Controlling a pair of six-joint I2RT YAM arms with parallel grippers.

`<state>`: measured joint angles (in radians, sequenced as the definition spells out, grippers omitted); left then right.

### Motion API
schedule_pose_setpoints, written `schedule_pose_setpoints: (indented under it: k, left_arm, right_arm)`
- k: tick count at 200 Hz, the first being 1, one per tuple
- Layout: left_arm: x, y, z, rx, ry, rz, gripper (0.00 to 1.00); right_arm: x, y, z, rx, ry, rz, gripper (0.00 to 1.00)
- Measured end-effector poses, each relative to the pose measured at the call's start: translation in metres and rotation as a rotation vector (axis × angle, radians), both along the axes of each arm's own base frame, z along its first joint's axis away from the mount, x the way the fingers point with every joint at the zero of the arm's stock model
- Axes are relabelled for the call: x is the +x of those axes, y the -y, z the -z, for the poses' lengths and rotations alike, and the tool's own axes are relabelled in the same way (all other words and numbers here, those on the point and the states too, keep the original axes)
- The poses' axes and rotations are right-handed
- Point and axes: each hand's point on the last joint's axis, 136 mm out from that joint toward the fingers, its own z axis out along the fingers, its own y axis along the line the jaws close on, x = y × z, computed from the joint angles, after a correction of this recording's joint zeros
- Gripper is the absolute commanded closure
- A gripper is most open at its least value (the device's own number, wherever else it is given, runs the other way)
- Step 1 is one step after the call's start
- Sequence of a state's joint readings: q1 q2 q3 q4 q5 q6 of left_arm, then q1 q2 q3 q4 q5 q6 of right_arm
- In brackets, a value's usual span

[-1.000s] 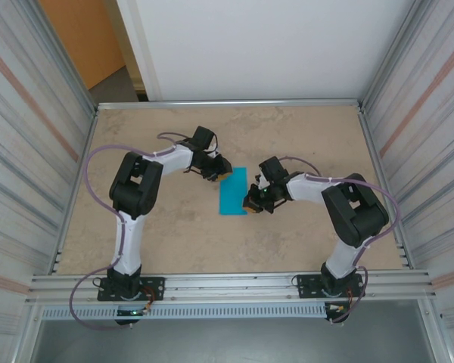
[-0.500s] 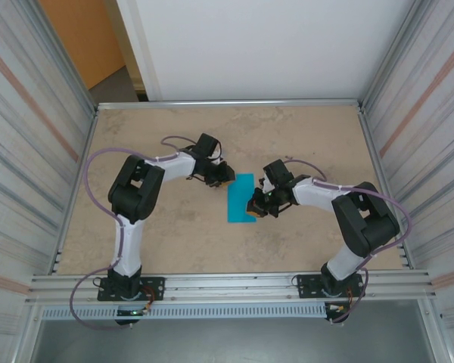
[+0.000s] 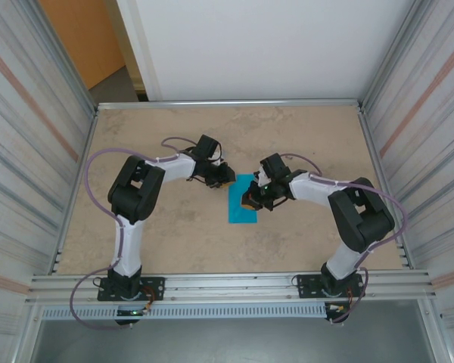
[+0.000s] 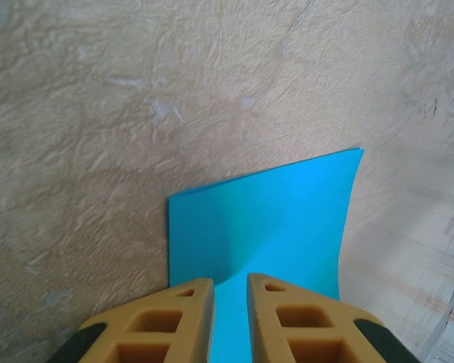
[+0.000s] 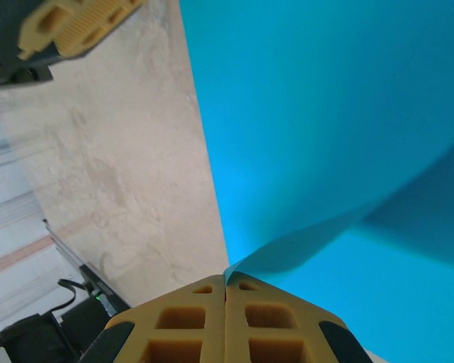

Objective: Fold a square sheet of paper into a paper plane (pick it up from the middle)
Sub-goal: Fold the triangle a second time at the center of the table.

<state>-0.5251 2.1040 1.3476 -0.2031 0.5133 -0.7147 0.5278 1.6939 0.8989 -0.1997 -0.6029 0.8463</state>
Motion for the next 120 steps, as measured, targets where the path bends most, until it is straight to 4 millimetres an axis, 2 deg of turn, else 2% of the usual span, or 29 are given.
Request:
schedule_pose_setpoints:
  k: [53, 120]
  left_arm:
    - [0.0, 0.0, 0.0, -0.002, 0.0, 0.001, 0.79]
    - [0.0, 0.001, 0.0, -0.014, 0.002, -0.003, 0.79]
  right_arm:
    - [0.015, -0.009, 0.008, 0.01, 0.007, 0.008, 0.98]
    - [0.019, -0.011, 0.018, 0.0, -0.009, 0.008, 0.97]
